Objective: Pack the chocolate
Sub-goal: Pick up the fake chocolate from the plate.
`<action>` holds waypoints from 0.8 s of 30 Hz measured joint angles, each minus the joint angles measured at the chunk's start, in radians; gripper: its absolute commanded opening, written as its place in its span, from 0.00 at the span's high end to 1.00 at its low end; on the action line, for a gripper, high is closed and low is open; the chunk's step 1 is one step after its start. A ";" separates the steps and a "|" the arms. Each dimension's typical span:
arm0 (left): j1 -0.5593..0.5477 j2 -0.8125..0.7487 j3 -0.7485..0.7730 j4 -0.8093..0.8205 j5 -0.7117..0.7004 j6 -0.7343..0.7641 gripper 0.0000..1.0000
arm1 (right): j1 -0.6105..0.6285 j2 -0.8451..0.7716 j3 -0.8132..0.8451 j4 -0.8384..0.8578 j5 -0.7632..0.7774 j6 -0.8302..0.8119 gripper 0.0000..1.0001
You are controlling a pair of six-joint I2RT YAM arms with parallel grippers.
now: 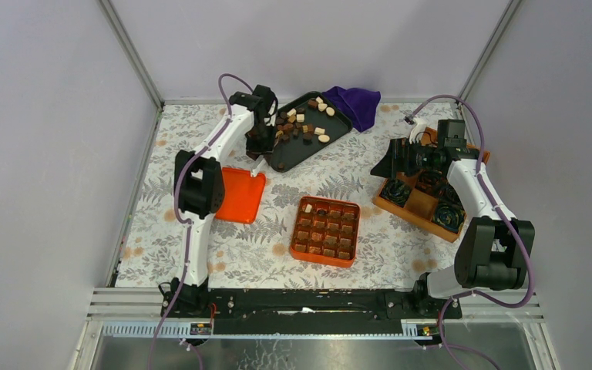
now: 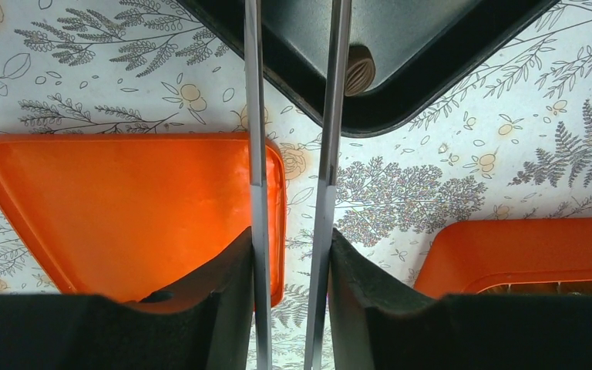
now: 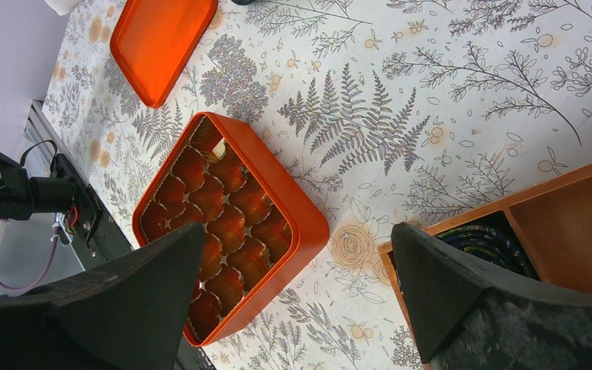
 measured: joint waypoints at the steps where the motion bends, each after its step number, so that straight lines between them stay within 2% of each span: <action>1: 0.000 0.003 0.000 0.000 0.000 0.000 0.89 | 0.000 0.000 0.000 0.000 0.000 0.000 0.00; 3: 0.000 0.005 0.000 0.000 0.000 0.000 0.99 | 0.000 0.000 0.000 0.000 0.000 0.000 0.00; 4: 0.000 0.005 0.000 0.000 0.000 0.000 1.00 | 0.000 0.000 0.000 0.000 0.000 0.000 0.00; 10: 0.000 -0.008 -0.008 0.010 0.003 0.000 1.00 | 0.000 0.000 0.000 0.000 0.000 0.000 0.00; 24: 0.000 -0.303 -0.271 0.137 0.060 0.004 1.00 | 0.000 0.000 0.000 0.000 -0.005 -0.001 0.00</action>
